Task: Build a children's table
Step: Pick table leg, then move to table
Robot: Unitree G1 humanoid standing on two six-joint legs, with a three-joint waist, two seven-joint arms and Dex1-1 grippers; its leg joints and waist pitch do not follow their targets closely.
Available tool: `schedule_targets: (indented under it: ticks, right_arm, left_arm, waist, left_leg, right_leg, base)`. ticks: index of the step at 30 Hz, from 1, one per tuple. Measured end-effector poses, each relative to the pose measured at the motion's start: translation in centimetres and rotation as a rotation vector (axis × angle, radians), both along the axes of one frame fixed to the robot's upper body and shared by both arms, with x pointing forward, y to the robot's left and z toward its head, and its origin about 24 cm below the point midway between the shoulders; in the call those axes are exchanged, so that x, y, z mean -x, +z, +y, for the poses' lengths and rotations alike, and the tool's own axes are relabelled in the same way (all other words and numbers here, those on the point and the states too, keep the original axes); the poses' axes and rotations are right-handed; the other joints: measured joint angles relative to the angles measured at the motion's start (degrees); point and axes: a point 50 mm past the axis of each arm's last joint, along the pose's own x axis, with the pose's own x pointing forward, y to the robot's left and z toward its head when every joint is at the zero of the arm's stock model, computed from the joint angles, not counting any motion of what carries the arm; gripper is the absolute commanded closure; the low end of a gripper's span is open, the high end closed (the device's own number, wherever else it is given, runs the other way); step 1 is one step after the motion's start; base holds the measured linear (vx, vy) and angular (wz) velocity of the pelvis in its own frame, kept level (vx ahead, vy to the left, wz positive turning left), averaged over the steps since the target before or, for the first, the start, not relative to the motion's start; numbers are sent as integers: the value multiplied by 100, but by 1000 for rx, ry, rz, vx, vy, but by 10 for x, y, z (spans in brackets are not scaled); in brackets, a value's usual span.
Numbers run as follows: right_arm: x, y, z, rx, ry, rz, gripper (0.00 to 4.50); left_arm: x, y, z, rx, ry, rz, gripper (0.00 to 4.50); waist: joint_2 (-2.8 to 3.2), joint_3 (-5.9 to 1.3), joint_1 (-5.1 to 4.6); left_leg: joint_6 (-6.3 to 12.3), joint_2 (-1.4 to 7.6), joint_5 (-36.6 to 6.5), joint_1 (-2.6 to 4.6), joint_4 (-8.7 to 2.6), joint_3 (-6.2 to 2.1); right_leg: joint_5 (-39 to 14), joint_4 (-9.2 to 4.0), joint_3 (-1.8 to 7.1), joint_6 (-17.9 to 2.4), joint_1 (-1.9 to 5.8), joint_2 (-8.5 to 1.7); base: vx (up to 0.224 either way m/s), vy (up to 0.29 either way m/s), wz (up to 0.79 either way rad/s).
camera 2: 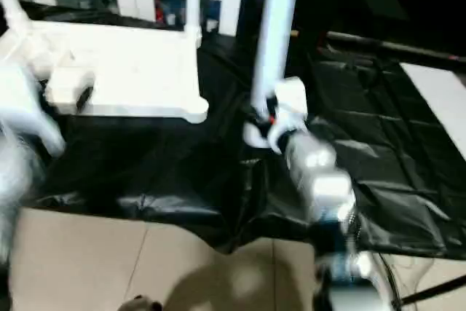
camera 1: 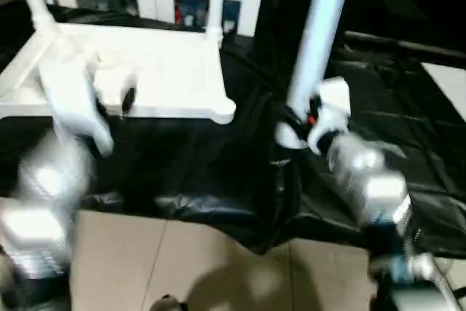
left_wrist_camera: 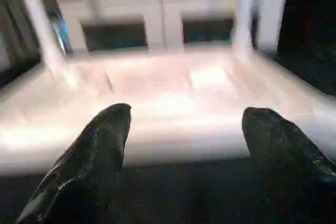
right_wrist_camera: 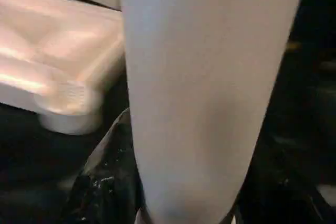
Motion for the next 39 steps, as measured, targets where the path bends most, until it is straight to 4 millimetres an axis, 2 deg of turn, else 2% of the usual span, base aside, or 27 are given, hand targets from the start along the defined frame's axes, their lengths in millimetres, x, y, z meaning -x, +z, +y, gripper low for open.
schedule_targets:
  ticks: [4,5,7,9,11,12,13,14,15,16,17,18,19,20,21,22,23,25,27,29,30,32,33,34,36,37,39]
  right_arm:
    - [18,-12,2,-75,-12,-25,265]
    - [21,-13,2,-113,-17,-29,265]
    - [25,-16,3,-183,-26,-19,265]
    - [25,-17,4,-179,-16,-15,265]
    - [25,-15,4,-162,3,-35,265]
    - [25,-14,6,-163,19,-39,265]
    - [25,-13,10,-164,40,-41,265]
    - [25,-14,11,-164,47,-41,265]
    - [25,-13,10,-164,50,-43,265]
    - [25,-13,11,-164,55,-48,265]
    - [26,-14,9,-161,54,-47,265]
    - [27,-18,6,-164,44,-30,265]
    - [27,-21,5,-161,48,-16,265]
    - [28,-20,9,-158,68,-16,265]
    - [27,-18,12,-153,87,-27,265]
    - [27,-17,17,-162,101,-29,265]
    - [28,-18,24,-166,122,-24,265]
    - [28,-17,33,-173,154,-24,265]
    - [26,-13,34,-176,155,-36,265]
    - [25,-11,33,-189,151,-39,265]
    - [24,-12,30,-195,142,-31,265]
    - [27,-20,17,-200,96,0,265]
    - [26,-22,14,-196,84,10,265]
    - [26,-22,9,-189,69,7,265]
    - [26,-22,6,-178,64,5,265]
    - [26,-22,8,-170,71,6,265]
    - [26,-22,13,-146,92,6,265]
  left_arm:
    - [5,-30,-18,-20,10,28,72]
    - [5,-32,-21,-15,16,18,72]
    - [4,-33,-25,2,25,0,72]
    - [4,-33,-25,4,40,-14,72]
    - [4,-34,-21,-10,72,-22,72]
    - [5,-36,-18,-19,89,-23,72]
    - [6,-36,-13,-23,109,-26,72]
    - [6,-35,-11,-24,118,-30,72]
    - [6,-34,-11,-29,122,-34,72]
    - [6,-33,-11,-35,121,-42,72]
    - [6,-34,-13,-30,119,-42,72]
    - [5,-34,-20,-38,97,-43,72]
    - [6,-35,-24,-79,86,-34,72]
    - [7,-36,-23,-104,93,-30,72]
    - [6,-33,-22,-116,99,-44,72]
    - [4,-30,-21,-122,105,-54,72]
    - [4,-30,-21,-122,110,-54,72]
    - [4,-30,-20,-119,119,-56,72]
    - [4,-30,-19,-110,134,-53,72]
    - [3,-31,-15,-95,146,-45,72]
    - [2,-31,-16,-83,144,-38,72]
    - [-1,-30,-25,-63,104,-35,72]
    - [-2,-30,-30,-60,80,-40,72]
    - [-3,-27,-33,-54,55,-59,72]
    - [-3,-24,-34,-50,37,-83,72]
    - [-3,-24,-35,-48,27,-84,72]
    - [-3,-25,-36,-42,22,-84,72]
  waist:
    - [64,-6,30]
    - [116,-15,48]
    - [245,-38,79]
    - [273,-47,52]
    - [302,-54,-70]
    - [307,-52,-166]
    - [307,-52,-277]
    - [301,-54,-330]
    - [275,-61,-357]
    - [159,-72,-374]
    - [131,-66,-359]
    - [135,-73,-278]
    - [141,-74,-243]
    - [196,-70,-247]
    - [274,-66,-341]
    - [396,-34,-504]
    - [405,-33,-548]
    - [375,-67,-516]
    - [340,-90,-422]
    - [240,-142,-339]
    - [173,-170,-313]
    - [121,-159,-134]
    - [123,-159,-76]
    - [169,-174,-41]
    - [163,-171,-42]
    - [161,-164,-45]
    - [193,-118,-64]
  left_leg:
    - [62,-1,-35,-11,47,-3]
    - [125,-2,-75,-38,131,-43]
    - [221,-13,-160,-122,316,-234]
    - [225,-82,-165,-133,326,-243]
    - [368,-176,-159,-79,252,-136]
    - [460,-242,-136,-63,211,-106]
    - [548,-322,-116,-52,184,-65]
    - [615,-361,-97,-46,168,-13]
    - [660,-417,-74,-44,140,59]
    - [710,-539,-38,-44,83,223]
    - [701,-611,-48,-89,99,262]
    - [611,-635,-231,-179,411,49]
    - [372,-620,-374,-311,1117,-522]
    - [63,-456,-376,-174,1054,-743]
    - [-213,-201,-580,-19,707,-772]
    - [-266,-57,-500,-104,678,-779]
    - [-280,-27,-478,-96,645,-788]
    - [-231,63,-353,-105,527,-816]
    - [-215,114,-258,-145,382,-807]
    - [-228,57,-112,-186,257,-762]
    - [-250,47,-95,-191,217,-756]
    - [-135,-1,-168,-132,112,-604]
    - [-117,1,-179,-81,127,-563]
    - [-200,4,-130,-1,79,-529]
    - [-344,37,-44,11,-1,-495]
    - [-344,56,-45,56,-27,-472]
    - [-335,111,-62,190,-79,-445]
  right_leg:
    - [15,-28,29,19,12,-15]
    - [23,-32,44,37,18,-22]
    - [49,-32,23,127,29,-104]
    - [70,-70,21,189,44,-226]
    - [51,-211,13,155,81,-288]
    - [-43,-134,4,-5,42,-320]
    - [-181,256,-120,-108,-66,-317]
    - [-229,556,-241,-23,-137,-253]
    - [-264,666,-339,39,-158,-176]
    - [-295,558,-379,73,-117,-99]
    - [-370,525,-255,-104,-119,-116]
    - [-302,501,-211,-63,-159,-166]
    - [-204,467,-214,-21,-169,-245]
    - [-144,409,-397,-15,-132,-347]
    - [-114,358,-568,-8,-118,-363]
    - [-137,264,-535,-78,-66,-257]
    - [-205,294,-420,-194,-93,-116]
    - [-251,789,-423,-264,-110,100]
    - [-303,869,-411,-297,-65,171]
    - [-427,430,-240,-233,129,100]
    - [-439,444,-223,-101,114,79]
    - [-394,415,-192,-121,19,20]
    - [-387,414,-182,-120,-18,15]
    - [-374,416,-216,-119,-65,16]
    - [-297,377,-252,-150,-103,23]
    - [-281,337,-270,-158,-84,23]
    - [-282,211,-323,-160,51,26]
  base:
    - [0,0,0]
    - [-2,76,-8]
    - [0,141,-20]
    - [-5,208,-13]
    - [-9,225,-2]
    - [-21,233,5]
    - [-21,233,5]
    - [-49,175,5]
    - [-85,134,-10]
    - [-85,134,-10]
    - [-107,127,-8]
    - [-90,131,-32]
    - [-90,131,-32]
    - [-99,154,-52]
    - [-112,180,-2]
    - [-112,180,-2]
    - [-98,153,12]
    - [-106,74,-3]
    - [-107,-42,-3]
    - [-108,-104,-7]
    - [-114,-147,-7]
    - [-117,-135,-12]
    - [-82,-97,-22]
    - [-82,-97,-22]
    - [-32,-30,-5]
    - [0,0,0]
    - [0,0,0]
